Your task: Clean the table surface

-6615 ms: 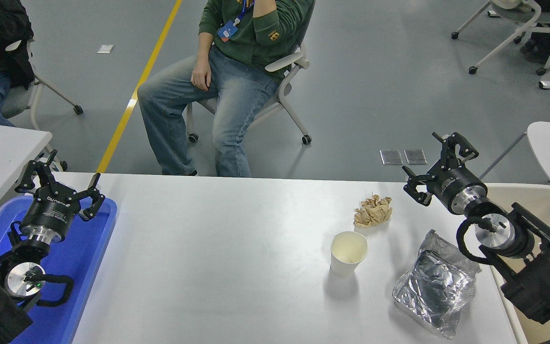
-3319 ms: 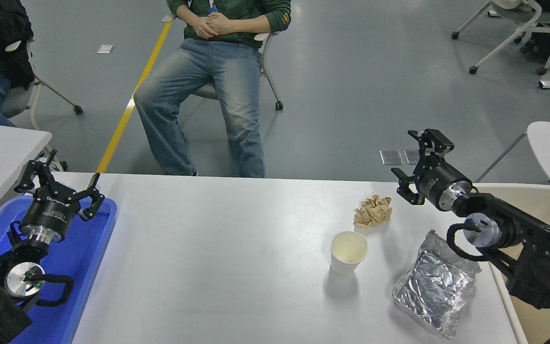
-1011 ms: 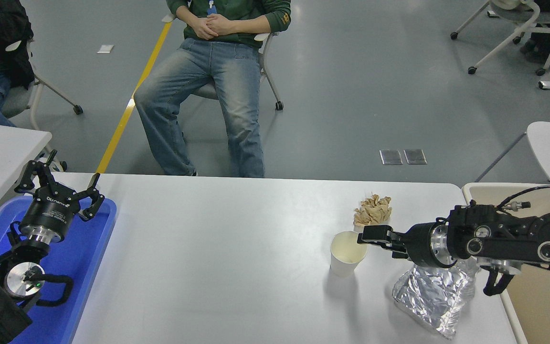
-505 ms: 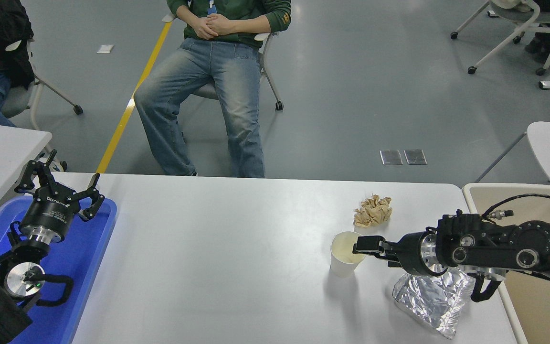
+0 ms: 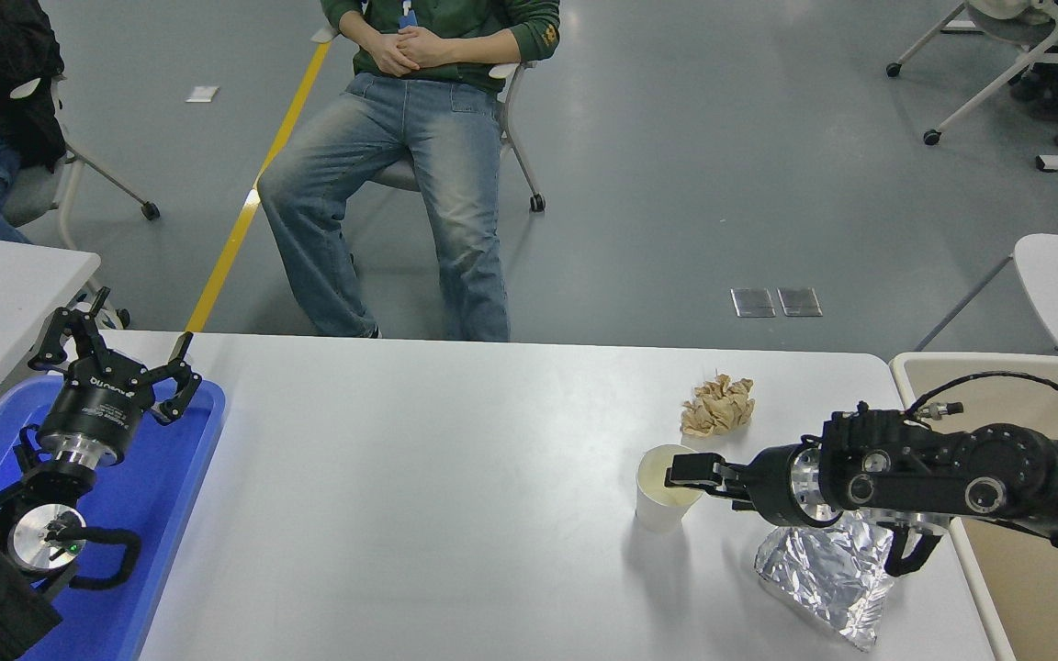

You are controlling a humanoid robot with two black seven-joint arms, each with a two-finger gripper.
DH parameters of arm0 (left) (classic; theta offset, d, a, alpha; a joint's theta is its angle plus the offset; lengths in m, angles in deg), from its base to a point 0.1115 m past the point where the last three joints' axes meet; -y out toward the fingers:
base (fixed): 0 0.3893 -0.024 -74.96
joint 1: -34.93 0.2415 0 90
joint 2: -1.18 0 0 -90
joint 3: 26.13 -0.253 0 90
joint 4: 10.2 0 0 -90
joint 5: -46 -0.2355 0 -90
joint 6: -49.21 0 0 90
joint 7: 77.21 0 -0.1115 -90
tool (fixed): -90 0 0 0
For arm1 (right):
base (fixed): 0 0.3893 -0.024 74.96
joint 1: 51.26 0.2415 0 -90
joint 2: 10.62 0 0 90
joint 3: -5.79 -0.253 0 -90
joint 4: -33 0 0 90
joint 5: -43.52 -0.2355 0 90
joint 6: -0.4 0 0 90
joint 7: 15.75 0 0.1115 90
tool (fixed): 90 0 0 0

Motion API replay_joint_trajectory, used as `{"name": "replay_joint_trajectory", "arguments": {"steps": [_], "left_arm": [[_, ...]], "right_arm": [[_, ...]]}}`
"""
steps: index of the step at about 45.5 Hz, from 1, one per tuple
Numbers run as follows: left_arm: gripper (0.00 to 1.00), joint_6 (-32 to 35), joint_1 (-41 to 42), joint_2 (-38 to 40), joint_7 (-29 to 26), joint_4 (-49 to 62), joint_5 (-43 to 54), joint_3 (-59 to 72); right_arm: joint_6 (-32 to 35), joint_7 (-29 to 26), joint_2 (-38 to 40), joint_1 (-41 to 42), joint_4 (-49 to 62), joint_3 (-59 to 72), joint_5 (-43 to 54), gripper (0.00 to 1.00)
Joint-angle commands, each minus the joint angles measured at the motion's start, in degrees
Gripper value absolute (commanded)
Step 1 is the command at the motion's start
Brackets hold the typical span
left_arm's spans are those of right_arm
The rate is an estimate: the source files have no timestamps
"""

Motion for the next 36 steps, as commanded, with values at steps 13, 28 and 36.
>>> {"name": "replay_joint_trajectory", "arguments": {"steps": [13, 28, 36], "left_arm": [[1.0, 0.0, 0.0, 0.0, 0.0, 0.0, 0.0, 0.0], [1.0, 0.0, 0.0, 0.0, 0.0, 0.0, 0.0, 0.0], [1.0, 0.0, 0.0, 0.0, 0.0, 0.0, 0.0, 0.0]], "right_arm": [[0.8, 0.0, -1.9, -0.1, 3.2, 0.6, 1.3, 0.86], [2.7, 0.0, -2.2, 0.2, 3.9, 1.1, 4.4, 0.53], [3.8, -0.1, -2.2, 0.6, 4.0, 1.3, 4.4, 0.24]]}}
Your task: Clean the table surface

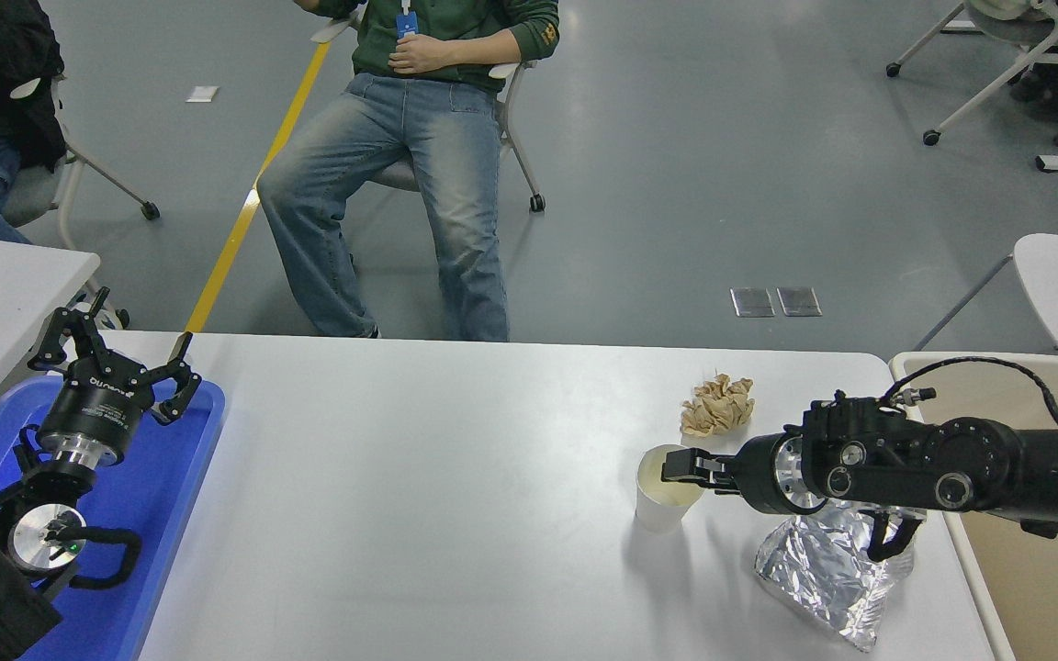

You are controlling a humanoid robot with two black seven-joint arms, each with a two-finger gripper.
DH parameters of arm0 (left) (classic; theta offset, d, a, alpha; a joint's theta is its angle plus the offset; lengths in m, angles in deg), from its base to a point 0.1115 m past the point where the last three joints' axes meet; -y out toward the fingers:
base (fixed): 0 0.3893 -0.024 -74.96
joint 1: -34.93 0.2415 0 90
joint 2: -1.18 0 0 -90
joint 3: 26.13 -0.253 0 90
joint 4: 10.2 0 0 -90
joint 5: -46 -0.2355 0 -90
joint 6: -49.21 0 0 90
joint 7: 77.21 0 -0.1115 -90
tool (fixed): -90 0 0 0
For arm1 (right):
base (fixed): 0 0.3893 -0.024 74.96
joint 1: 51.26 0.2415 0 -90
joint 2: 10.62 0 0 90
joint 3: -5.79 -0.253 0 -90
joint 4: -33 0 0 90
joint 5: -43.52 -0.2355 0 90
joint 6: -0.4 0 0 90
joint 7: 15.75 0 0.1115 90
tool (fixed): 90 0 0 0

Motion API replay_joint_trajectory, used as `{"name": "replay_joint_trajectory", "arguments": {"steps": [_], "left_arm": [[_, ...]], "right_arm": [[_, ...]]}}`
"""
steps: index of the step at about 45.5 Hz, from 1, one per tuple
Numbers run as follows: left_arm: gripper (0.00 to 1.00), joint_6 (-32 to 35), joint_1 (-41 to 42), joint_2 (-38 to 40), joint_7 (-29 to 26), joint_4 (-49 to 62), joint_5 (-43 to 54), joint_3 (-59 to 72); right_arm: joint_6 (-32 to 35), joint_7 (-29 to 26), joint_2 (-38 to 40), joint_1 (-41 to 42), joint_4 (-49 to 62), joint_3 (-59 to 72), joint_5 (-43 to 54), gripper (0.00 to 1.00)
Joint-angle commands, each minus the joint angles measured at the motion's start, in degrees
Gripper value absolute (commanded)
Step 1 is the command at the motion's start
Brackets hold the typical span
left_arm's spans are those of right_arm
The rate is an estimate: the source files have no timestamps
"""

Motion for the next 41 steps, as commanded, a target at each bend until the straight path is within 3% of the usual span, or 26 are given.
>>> {"name": "replay_joint_trajectory", "arguments": {"steps": [1, 4, 41], "left_arm": [[1.0, 0.0, 0.0, 0.0, 0.0, 0.0, 0.0, 0.0], [1.0, 0.0, 0.0, 0.0, 0.0, 0.0, 0.0, 0.0], [1.0, 0.0, 0.0, 0.0, 0.0, 0.0, 0.0, 0.0]], "right_arm": [[1.9, -0.1, -0.1, 0.6, 0.3, 0.4, 0.5, 0.19], [3.1, -0.1, -0.1, 1.0, 0.3, 0.4, 0.4, 0.0], [6.1, -0.5, 3.9, 4.5, -0.4, 0.3, -0.9, 0.0]]}}
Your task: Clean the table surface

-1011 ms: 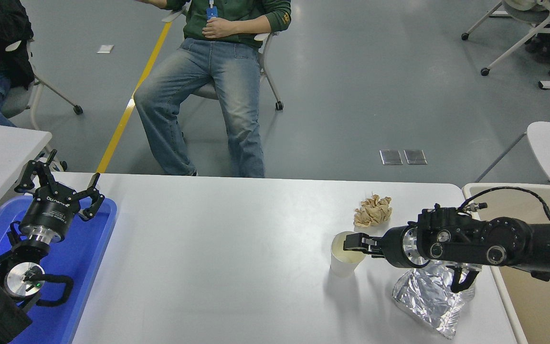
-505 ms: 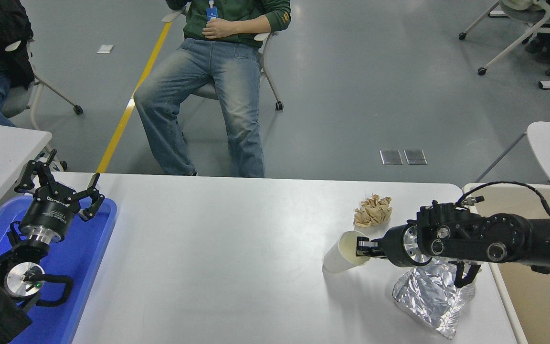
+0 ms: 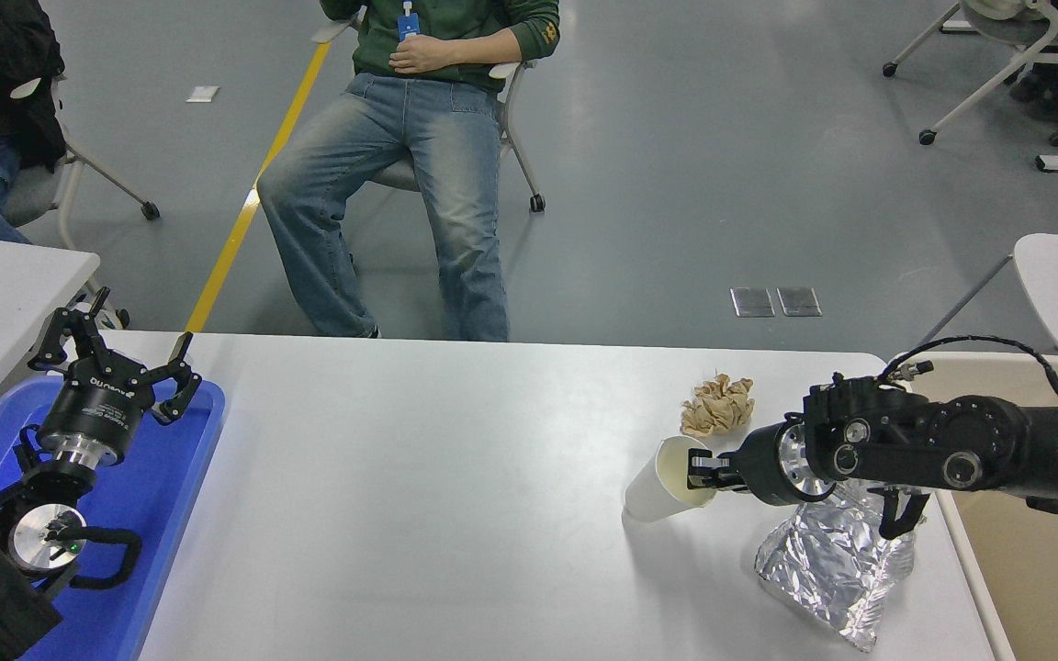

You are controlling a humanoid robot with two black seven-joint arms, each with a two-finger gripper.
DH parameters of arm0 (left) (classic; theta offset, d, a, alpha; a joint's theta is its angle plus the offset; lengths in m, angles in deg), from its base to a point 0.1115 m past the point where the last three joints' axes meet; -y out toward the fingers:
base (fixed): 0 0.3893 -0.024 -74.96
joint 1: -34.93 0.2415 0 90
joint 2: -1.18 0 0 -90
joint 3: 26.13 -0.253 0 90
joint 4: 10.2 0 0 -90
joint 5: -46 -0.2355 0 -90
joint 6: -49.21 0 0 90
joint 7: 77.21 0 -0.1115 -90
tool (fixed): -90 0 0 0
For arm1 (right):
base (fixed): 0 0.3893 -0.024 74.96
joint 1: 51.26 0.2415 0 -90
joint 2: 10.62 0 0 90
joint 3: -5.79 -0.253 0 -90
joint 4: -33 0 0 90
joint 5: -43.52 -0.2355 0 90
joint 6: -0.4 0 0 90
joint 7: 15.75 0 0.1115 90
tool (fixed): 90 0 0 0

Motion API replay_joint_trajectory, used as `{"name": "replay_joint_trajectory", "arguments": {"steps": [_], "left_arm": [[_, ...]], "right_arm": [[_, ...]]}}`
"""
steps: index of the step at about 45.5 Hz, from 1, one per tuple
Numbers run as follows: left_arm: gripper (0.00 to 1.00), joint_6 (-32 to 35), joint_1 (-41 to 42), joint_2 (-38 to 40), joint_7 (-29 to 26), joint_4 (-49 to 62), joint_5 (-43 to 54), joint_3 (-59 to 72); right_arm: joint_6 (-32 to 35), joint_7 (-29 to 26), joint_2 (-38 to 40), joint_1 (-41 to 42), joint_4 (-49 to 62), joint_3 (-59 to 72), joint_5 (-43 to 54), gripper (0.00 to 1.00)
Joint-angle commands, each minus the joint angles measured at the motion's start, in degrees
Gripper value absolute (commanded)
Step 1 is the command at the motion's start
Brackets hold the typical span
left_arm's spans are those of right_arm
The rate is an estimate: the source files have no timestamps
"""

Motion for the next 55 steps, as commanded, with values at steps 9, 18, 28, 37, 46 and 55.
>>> {"name": "replay_joint_trajectory", "arguments": {"steps": [9, 18, 28, 37, 46, 55], "left_arm": [[1.0, 0.0, 0.0, 0.0, 0.0, 0.0, 0.0, 0.0], [1.0, 0.0, 0.0, 0.0, 0.0, 0.0, 0.0, 0.0], [1.0, 0.0, 0.0, 0.0, 0.0, 0.0, 0.0, 0.0], [1.0, 0.0, 0.0, 0.0, 0.0, 0.0, 0.0, 0.0], [1.0, 0.0, 0.0, 0.0, 0.0, 0.0, 0.0, 0.0], [1.0, 0.0, 0.0, 0.0, 0.0, 0.0, 0.0, 0.0]], "right_arm": [[5.4, -0.1, 9.7, 6.9, -2.9, -0.2, -1.2, 0.0], [8.6, -0.3, 16.7, 12.8, -7.5, 0.0, -0.9, 0.0], [15.5, -1.3, 24.6, 19.7, -9.4, 0.0, -0.4, 0.0], [21.2, -1.4, 29.7, 25.0, -9.4, -0.1, 0.0, 0.0], [25.7, -1.4, 34.1, 29.3, -9.4, -0.2, 1.9, 0.0], [28.2, -1.4, 36.5, 30.8, -9.4, -0.3, 3.6, 0.0]]}}
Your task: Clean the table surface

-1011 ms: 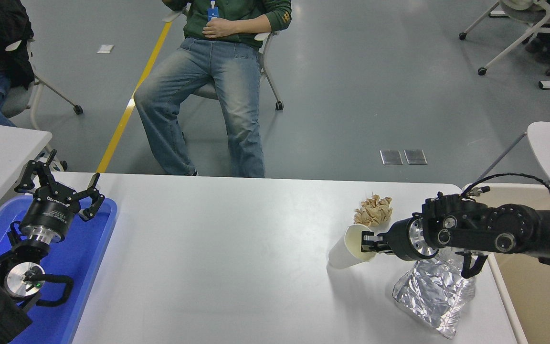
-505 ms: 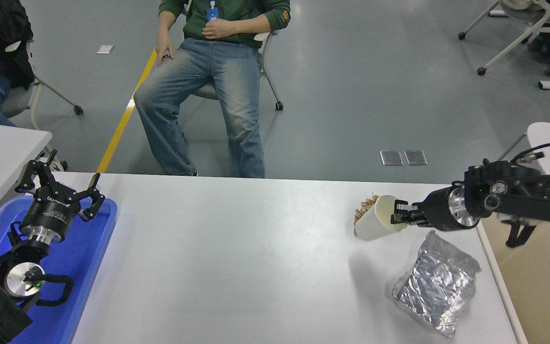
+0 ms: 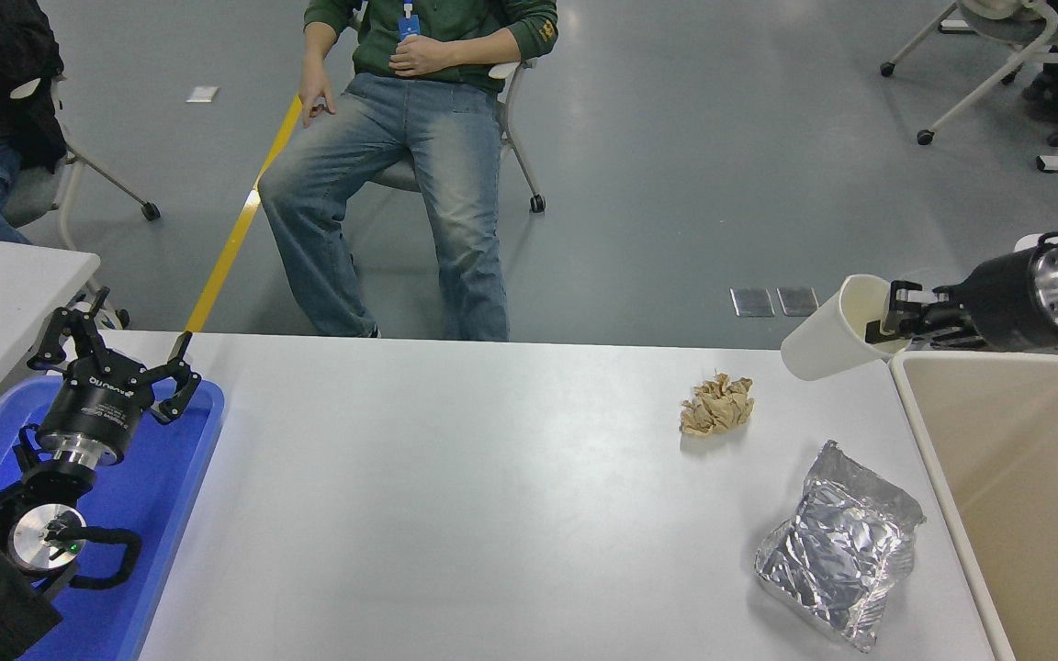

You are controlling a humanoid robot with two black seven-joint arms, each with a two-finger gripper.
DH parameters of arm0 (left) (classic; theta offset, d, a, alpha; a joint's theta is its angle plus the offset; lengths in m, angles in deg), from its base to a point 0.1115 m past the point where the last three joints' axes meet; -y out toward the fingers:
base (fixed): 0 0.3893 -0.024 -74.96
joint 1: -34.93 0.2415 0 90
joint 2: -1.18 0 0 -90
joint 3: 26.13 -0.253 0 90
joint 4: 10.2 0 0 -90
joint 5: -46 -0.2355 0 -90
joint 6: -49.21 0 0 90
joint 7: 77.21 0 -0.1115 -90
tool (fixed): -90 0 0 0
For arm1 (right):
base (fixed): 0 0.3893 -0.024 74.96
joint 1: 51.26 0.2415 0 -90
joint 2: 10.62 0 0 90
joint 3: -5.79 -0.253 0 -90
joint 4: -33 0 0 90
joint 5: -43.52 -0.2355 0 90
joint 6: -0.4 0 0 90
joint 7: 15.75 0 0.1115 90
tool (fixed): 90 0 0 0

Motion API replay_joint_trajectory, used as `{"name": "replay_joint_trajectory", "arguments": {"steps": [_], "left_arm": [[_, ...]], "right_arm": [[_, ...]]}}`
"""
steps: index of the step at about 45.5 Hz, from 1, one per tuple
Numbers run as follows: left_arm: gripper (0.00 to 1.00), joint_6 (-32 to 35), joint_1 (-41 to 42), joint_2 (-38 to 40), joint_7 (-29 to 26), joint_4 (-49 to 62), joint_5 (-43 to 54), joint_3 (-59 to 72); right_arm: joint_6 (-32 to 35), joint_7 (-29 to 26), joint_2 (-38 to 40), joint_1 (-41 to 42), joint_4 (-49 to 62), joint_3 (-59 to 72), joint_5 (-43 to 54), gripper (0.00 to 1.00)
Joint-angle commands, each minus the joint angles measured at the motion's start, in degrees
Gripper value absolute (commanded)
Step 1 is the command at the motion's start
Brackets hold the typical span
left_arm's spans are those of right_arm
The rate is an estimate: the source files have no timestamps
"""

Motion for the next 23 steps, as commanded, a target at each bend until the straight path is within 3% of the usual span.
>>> {"name": "replay_joint_trajectory", "arguments": {"steps": [1, 23], "left_arm": [[1.0, 0.0, 0.0, 0.0, 0.0, 0.0, 0.0, 0.0], [1.0, 0.0, 0.0, 0.1, 0.0, 0.0, 0.0, -0.1]], "right_arm": [[3.8, 0.0, 3.9, 3.1, -0.2, -0.1, 2.2, 0.0], [3.8, 0.0, 3.8, 2.7, 0.0, 0.0, 2.4, 0.0]]}}
